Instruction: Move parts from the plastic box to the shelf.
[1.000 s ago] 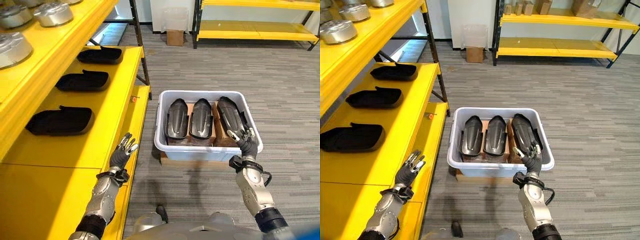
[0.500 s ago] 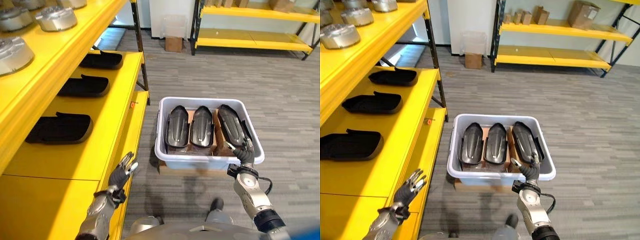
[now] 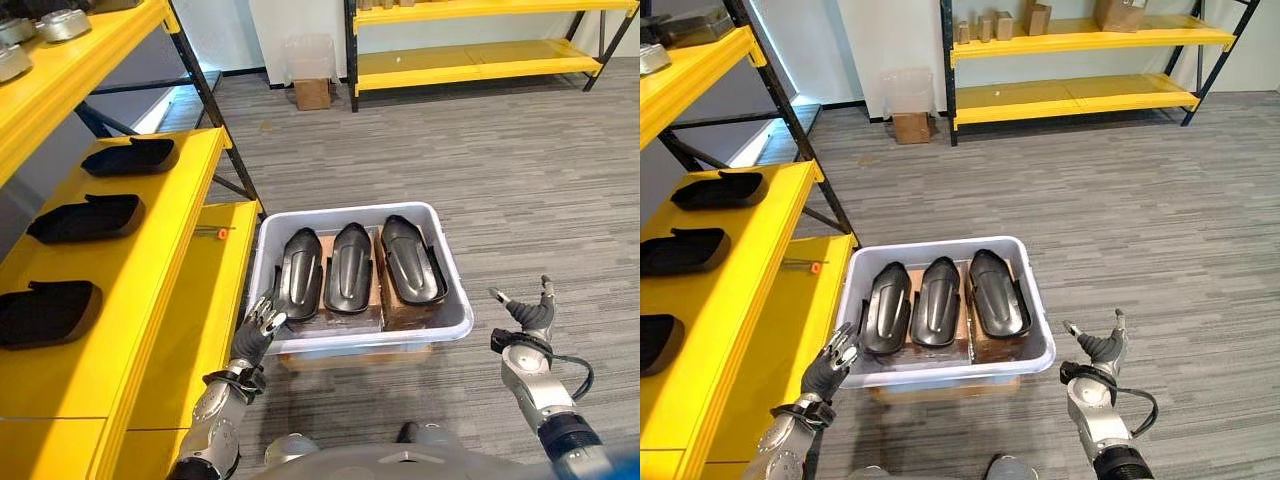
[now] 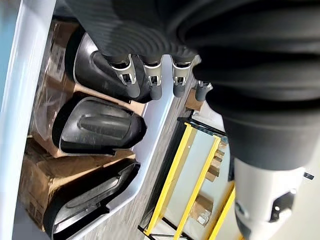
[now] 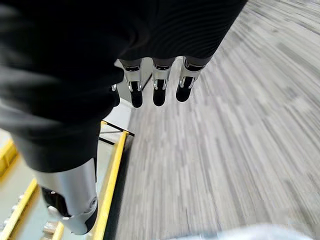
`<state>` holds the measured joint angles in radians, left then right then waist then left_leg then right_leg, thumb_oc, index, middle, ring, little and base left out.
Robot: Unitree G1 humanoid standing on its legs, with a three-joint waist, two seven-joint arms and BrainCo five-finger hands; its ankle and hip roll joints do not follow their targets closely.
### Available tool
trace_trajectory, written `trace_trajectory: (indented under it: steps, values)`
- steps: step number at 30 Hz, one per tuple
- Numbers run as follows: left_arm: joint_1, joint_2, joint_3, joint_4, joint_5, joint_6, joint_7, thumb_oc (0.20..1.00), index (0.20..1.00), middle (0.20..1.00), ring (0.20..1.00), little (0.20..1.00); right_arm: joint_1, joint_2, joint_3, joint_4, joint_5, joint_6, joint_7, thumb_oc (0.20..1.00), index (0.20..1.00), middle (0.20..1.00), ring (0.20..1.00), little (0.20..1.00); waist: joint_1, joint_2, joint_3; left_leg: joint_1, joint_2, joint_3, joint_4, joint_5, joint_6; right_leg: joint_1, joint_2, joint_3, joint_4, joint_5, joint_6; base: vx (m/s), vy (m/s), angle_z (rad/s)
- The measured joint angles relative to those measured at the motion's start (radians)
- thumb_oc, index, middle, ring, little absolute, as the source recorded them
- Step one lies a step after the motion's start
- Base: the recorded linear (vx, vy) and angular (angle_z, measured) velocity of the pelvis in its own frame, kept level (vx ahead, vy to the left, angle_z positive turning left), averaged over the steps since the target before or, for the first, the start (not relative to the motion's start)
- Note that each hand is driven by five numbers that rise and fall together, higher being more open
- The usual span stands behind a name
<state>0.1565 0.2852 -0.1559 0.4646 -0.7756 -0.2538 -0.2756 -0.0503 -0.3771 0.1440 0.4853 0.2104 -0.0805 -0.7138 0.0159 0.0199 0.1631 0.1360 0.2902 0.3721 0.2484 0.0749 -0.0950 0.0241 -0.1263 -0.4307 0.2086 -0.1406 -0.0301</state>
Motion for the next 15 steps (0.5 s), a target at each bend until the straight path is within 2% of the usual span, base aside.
trace_trajectory:
  steps: [2, 3, 5, 7, 8, 9, 11, 12, 13, 15]
  values:
    - [-0.006, -0.002, 0.000, 0.000, -0.004, 0.001, 0.001, 1.000, 1.000, 1.000, 1.000, 1.000, -0.006, -0.007, 0.002, 0.000, -0.018, -0.020, 0.006, 1.000, 1.000, 1.000, 1.000, 1.000, 0.000, 0.000, 0.000, -0.041, 0.029, -0.005, 0.044, 0.064, -0.040, -0.001, 0.016, -0.011, 0.004, -0.018, -0.019, 0.06, -0.125, 0.10]
    - [-0.009, -0.001, 0.001, 0.000, -0.025, 0.001, 0.002, 1.000, 1.000, 1.000, 1.000, 1.000, -0.017, -0.009, 0.002, 0.000, -0.044, -0.041, 0.010, 1.000, 1.000, 1.000, 1.000, 1.000, -0.001, -0.006, 0.004, -0.068, 0.043, -0.001, 0.087, 0.088, -0.039, -0.001, 0.021, -0.020, -0.002, -0.019, -0.037, 0.06, 0.003, 0.08]
    - [-0.015, 0.000, 0.000, -0.002, -0.031, 0.003, 0.000, 1.000, 1.000, 1.000, 1.000, 1.000, -0.033, -0.035, 0.021, -0.033, -0.135, -0.078, 0.026, 1.000, 1.000, 1.000, 1.000, 1.000, -0.005, -0.010, 0.011, -0.112, 0.027, 0.006, 0.114, 0.039, -0.051, -0.007, 0.017, -0.022, -0.005, -0.020, -0.042, 0.06, 0.136, 0.07]
    - [-0.028, 0.003, 0.000, -0.013, -0.031, 0.003, -0.002, 1.000, 1.000, 1.000, 1.000, 1.000, -0.035, -0.066, 0.042, -0.075, -0.185, -0.105, 0.033, 1.000, 1.000, 1.000, 1.000, 1.000, -0.013, 0.005, 0.017, -0.116, 0.019, 0.030, 0.003, 0.028, -0.063, -0.010, 0.021, -0.031, -0.004, -0.020, -0.042, 0.10, 0.233, 0.19]
    - [-0.038, 0.003, 0.000, -0.014, -0.029, 0.003, -0.003, 1.000, 1.000, 1.000, 1.000, 1.000, -0.037, -0.077, 0.052, -0.075, -0.202, -0.112, 0.032, 1.000, 1.000, 1.000, 1.000, 1.000, -0.021, 0.011, 0.020, -0.118, 0.035, 0.042, -0.091, 0.031, -0.070, -0.008, 0.023, -0.046, -0.005, -0.021, -0.040, 0.09, 0.224, 0.29]
    - [-0.044, 0.004, -0.001, -0.016, -0.028, 0.003, -0.003, 1.000, 1.000, 1.000, 1.000, 1.000, -0.036, -0.077, 0.051, -0.074, -0.207, -0.112, 0.032, 1.000, 1.000, 1.000, 1.000, 1.000, -0.028, 0.014, 0.024, -0.117, 0.064, 0.060, -0.153, 0.050, -0.095, -0.008, 0.027, -0.055, -0.003, -0.023, -0.038, 0.08, 0.232, 0.26]
    - [-0.046, 0.005, -0.003, -0.016, -0.027, 0.009, -0.002, 1.000, 1.000, 1.000, 1.000, 1.000, -0.033, -0.077, 0.051, -0.073, -0.217, -0.122, 0.034, 1.000, 1.000, 1.000, 1.000, 1.000, -0.032, 0.031, 0.037, -0.118, 0.120, 0.059, -0.210, 0.070, -0.095, -0.007, 0.032, -0.046, 0.007, -0.032, -0.020, 0.05, 0.245, -0.05]
    - [-0.046, 0.009, -0.003, -0.016, -0.028, 0.012, -0.001, 1.000, 1.000, 1.000, 1.000, 1.000, -0.031, -0.077, 0.050, -0.071, -0.217, -0.129, 0.041, 1.000, 1.000, 1.000, 1.000, 1.000, -0.037, 0.037, 0.040, -0.115, 0.118, 0.054, -0.229, 0.070, -0.094, -0.019, 0.022, -0.027, 0.027, -0.034, -0.012, 0.00, 0.264, -0.38]
    - [-0.047, 0.017, -0.006, -0.016, -0.030, 0.014, -0.001, 1.000, 1.000, 1.000, 1.000, 1.000, -0.031, -0.078, 0.050, -0.070, -0.217, -0.138, 0.049, 1.000, 1.000, 1.000, 1.000, 1.000, -0.035, 0.040, 0.044, -0.091, 0.095, 0.053, -0.244, 0.067, -0.086, -0.037, -0.001, -0.008, 0.052, -0.033, -0.003, 0.02, 0.263, -0.43]
    - [-0.055, 0.022, -0.018, -0.014, -0.032, 0.033, -0.002, 1.000, 1.000, 1.000, 1.000, 1.000, -0.025, -0.090, 0.041, -0.061, -0.217, -0.153, 0.062, 1.000, 1.000, 1.000, 1.000, 1.000, -0.054, 0.054, 0.053, -0.075, 0.014, 0.054, -0.224, 0.049, -0.046, -0.051, -0.037, 0.007, 0.075, -0.017, 0.038, 0.03, 0.185, -0.13]
